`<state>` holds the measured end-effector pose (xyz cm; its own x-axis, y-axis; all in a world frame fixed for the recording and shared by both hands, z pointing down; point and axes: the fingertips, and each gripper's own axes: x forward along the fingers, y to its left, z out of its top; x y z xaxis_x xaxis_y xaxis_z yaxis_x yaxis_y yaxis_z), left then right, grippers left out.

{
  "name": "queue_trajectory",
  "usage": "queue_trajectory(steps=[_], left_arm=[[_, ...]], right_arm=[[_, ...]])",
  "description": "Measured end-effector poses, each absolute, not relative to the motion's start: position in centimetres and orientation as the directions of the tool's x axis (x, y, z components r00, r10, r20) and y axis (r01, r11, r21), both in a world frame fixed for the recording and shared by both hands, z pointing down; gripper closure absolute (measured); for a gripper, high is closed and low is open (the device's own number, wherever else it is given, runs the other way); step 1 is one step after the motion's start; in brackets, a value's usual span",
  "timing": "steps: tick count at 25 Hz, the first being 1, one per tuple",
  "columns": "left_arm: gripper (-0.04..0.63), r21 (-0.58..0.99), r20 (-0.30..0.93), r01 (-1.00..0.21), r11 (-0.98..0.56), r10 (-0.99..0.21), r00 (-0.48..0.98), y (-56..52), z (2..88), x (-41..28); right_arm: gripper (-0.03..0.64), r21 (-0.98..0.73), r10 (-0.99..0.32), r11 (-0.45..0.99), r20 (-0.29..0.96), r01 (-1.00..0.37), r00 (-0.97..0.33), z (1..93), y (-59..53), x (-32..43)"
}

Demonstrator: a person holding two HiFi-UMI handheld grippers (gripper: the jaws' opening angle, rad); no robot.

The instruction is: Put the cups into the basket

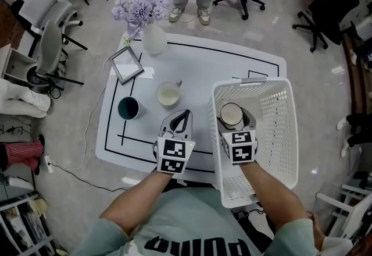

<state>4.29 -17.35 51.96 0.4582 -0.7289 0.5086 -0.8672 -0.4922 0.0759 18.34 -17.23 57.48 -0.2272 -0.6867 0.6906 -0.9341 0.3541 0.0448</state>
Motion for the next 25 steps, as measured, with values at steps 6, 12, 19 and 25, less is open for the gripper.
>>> queue_trajectory(steps=[6, 12, 19, 25], left_arm=[[0.589, 0.078, 0.511, -0.865, -0.496, -0.725, 0.462, -17.2, 52.2, 4.4], [0.589, 0.08, 0.512, -0.86, -0.505, -0.719, 0.47, -17.0, 52.2, 4.5], [0.589, 0.079, 0.505, -0.855, -0.513, -0.718, 0.478, -16.8, 51.6, 4.4], [0.589, 0.071, 0.496, -0.849, -0.523, -0.72, 0.485, -16.7, 50.8, 4.2]], right_arm=[[0.232, 0.048, -0.667, 0.365, 0.71, -0.93, -0.226, 57.9, -17.0, 18.3], [0.232, 0.028, -0.614, 0.374, 0.756, -0.927, -0.225, 58.5, -16.2, 18.6], [0.232, 0.019, -0.589, 0.374, 0.777, -0.927, -0.222, 58.3, -15.9, 18.7], [0.23, 0.002, -0.586, 0.366, 0.778, -0.931, -0.229, 56.8, -15.1, 19.2]])
